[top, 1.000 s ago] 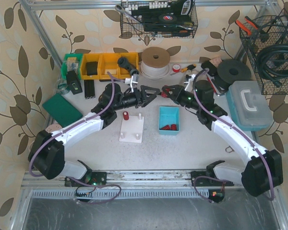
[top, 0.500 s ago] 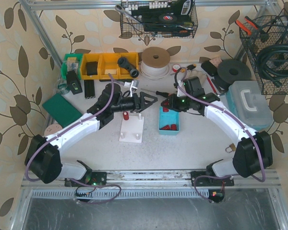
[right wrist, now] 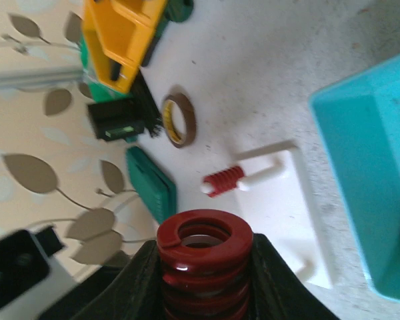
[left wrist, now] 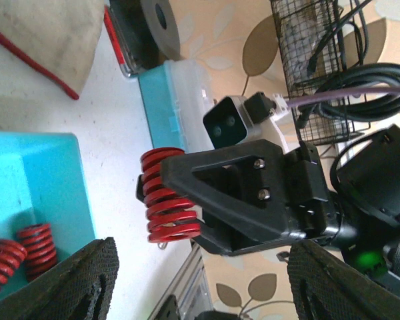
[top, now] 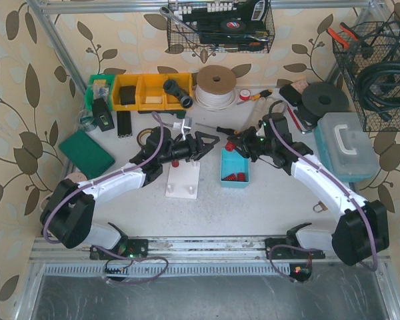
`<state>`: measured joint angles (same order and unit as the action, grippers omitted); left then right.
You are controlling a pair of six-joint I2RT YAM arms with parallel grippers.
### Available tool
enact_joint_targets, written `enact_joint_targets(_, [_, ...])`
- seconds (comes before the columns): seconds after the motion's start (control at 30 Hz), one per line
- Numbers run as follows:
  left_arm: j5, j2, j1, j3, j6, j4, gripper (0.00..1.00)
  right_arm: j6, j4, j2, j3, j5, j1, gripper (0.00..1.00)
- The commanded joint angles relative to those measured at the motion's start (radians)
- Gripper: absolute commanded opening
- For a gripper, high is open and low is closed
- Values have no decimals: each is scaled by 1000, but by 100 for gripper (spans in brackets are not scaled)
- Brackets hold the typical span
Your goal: Install the large spring
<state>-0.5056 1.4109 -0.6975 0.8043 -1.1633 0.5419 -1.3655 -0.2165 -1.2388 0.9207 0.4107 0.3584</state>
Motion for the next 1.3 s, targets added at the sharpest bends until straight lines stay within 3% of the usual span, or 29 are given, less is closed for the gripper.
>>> enact_joint_targets(0.0, [92,-30,-34,64,78,-63,71,-257,66,57,-62,-93,-3,0])
enact_joint_targets(0.2, [137,-16,-65,149,109,-166,69,-289,-18,142,-57,-237,-3,0])
enact_joint_targets(0.53, [187,18,-143,160,193,-144,67,-414,92,114,-82,-213,5,0])
enact_joint_targets(0.8, [213,71,-177,228,283,-238,66,-436,112,98,-59,-219,19,0])
enact_joint_targets(1.27, [227,120,-175,282,337,-262,66,-442,136,98,-64,-214,34,0])
